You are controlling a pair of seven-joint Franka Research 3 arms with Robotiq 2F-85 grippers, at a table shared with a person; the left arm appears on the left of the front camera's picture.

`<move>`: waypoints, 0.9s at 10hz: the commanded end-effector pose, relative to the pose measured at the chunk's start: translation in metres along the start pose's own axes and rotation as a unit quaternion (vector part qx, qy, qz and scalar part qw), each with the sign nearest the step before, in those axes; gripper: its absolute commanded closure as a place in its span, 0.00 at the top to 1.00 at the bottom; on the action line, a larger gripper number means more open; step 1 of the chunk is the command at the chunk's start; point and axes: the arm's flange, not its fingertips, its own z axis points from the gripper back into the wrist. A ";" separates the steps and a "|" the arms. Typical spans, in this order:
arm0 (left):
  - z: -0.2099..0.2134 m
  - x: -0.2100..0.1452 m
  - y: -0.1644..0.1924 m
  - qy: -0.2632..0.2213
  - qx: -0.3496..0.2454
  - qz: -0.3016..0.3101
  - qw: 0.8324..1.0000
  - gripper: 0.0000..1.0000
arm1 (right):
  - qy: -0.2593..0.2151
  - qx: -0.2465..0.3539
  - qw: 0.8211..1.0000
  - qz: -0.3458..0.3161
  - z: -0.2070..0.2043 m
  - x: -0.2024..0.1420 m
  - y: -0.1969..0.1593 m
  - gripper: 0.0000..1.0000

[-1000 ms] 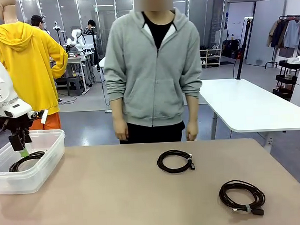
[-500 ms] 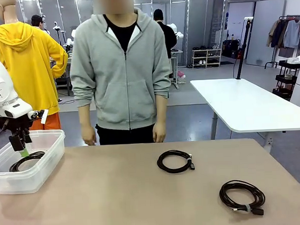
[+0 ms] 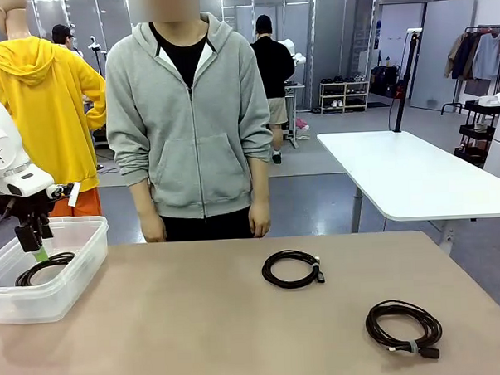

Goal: Organize and store the cables.
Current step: Place the USB Extension Cable into the Organizing box.

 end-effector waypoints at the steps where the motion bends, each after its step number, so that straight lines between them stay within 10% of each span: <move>1: 0.000 -0.001 0.003 0.000 0.001 0.002 1.000 1.00 | -0.006 0.000 1.000 0.003 0.001 0.002 -0.001 1.00; 9: 0.057 -0.015 -0.118 -0.131 0.002 0.041 0.990 1.00 | -0.006 0.000 1.000 0.003 0.001 0.002 -0.001 1.00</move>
